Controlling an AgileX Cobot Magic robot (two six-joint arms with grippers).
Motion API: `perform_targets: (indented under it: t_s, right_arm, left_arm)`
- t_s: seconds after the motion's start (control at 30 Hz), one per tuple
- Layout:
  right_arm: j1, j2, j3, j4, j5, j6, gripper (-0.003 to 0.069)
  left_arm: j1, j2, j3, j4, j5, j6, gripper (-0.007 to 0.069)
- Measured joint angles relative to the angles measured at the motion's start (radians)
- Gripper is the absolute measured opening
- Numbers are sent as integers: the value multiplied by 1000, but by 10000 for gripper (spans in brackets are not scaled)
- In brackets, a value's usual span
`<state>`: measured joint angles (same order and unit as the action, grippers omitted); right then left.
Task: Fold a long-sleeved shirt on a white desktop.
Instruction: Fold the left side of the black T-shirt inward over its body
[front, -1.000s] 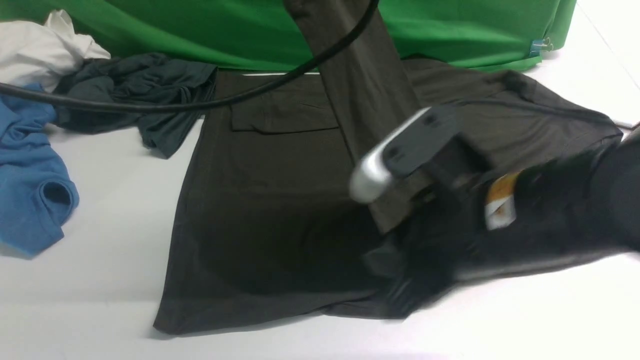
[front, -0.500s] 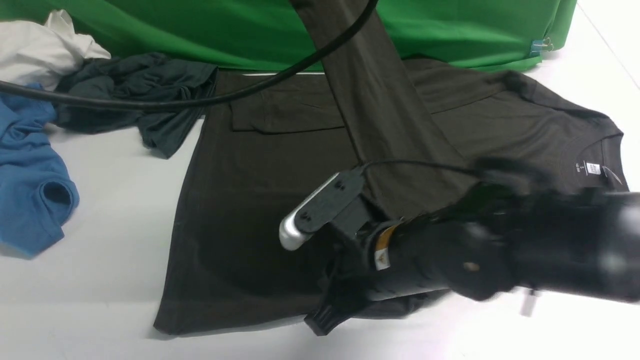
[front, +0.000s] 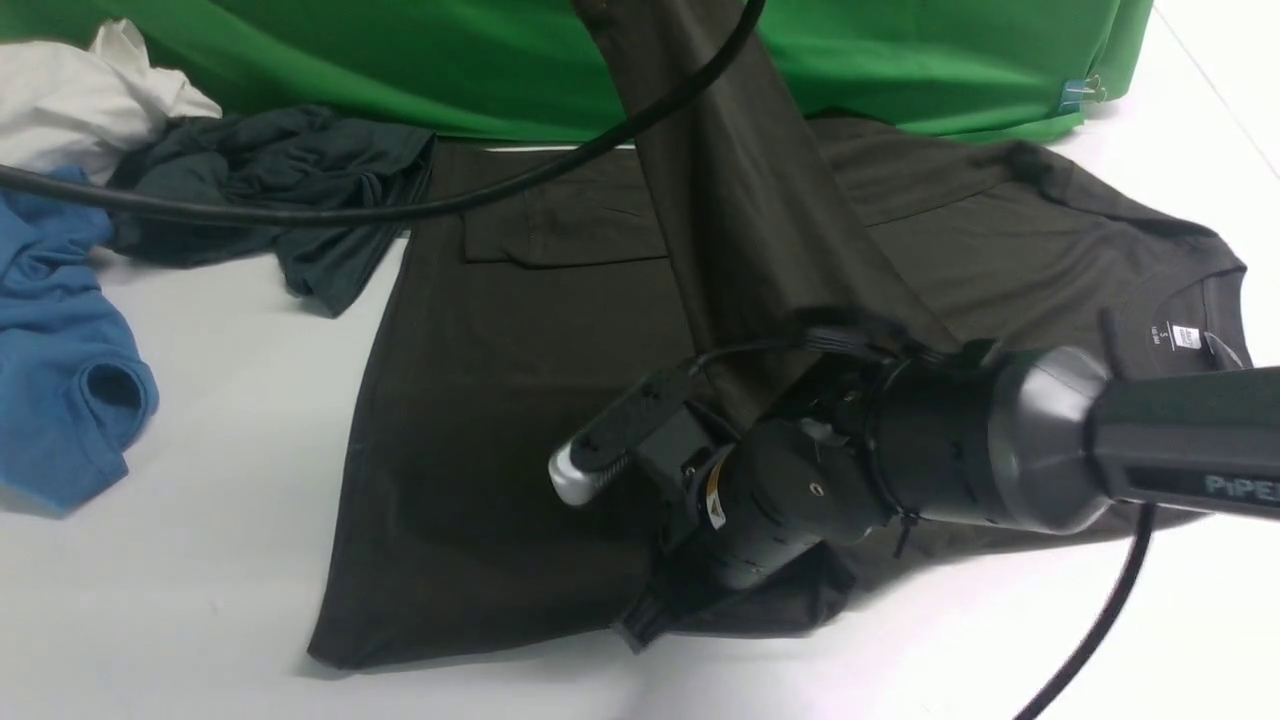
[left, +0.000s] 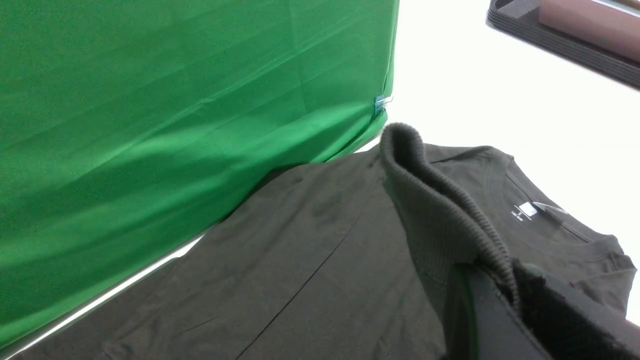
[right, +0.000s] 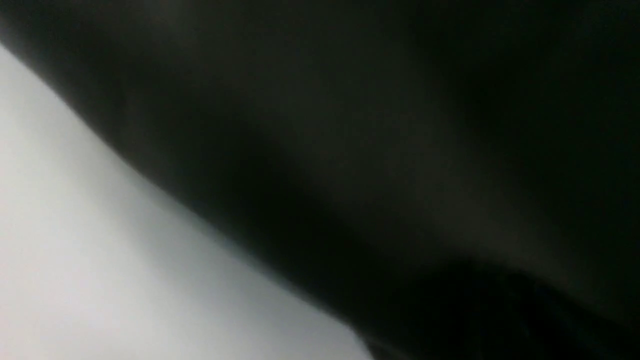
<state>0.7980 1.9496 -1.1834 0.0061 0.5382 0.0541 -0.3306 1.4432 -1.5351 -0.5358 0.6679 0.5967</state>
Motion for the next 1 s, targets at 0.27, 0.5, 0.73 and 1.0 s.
perform_targets:
  t_s: [0.27, 0.5, 0.73, 1.0]
  right_arm:
    - [0, -17, 42, -6, 14, 3, 84]
    - [0, -79, 123, -6, 40, 8, 84]
    - [-2, -105, 137, 22, 39, -1, 84]
    - [-5, -241, 140, 45, 156, -73, 120]
  left_arm:
    - [0, 0, 0, -3, 2, 0, 48]
    - [0, 0, 0, 0, 2, 0, 48]
    - [-1, 0, 0, 45, 2, 0, 48]
    - [-3, 0, 0, 53, -14, 0, 48]
